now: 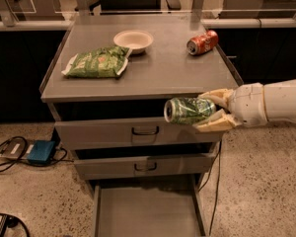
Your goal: Pick green can from bottom drawer and place on counter
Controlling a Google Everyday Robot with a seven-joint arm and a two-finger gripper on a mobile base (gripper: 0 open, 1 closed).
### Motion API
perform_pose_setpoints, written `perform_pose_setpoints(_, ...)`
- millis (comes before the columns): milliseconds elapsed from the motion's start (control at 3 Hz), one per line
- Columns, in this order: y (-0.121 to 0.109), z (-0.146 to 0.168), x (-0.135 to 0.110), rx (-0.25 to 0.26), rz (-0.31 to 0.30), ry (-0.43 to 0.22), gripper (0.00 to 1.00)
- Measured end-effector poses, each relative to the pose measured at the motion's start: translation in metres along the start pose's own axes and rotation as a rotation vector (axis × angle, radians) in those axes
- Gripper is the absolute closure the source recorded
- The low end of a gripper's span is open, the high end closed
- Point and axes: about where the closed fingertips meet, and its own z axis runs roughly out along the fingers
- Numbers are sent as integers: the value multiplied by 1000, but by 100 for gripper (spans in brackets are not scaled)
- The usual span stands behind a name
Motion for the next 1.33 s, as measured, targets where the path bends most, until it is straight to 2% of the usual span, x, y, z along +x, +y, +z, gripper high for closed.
perform_pose_setpoints(333, -4, 1, -2, -3, -5, 3, 100)
perform_pose_setpoints(667, -37, 12, -19, -28, -47, 28, 100)
perform_pose_setpoints(1000, -91, 32, -39, -17, -13, 21, 100)
perform_pose_setpoints(1333, -127, 48, -57, 42, 104, -32, 100)
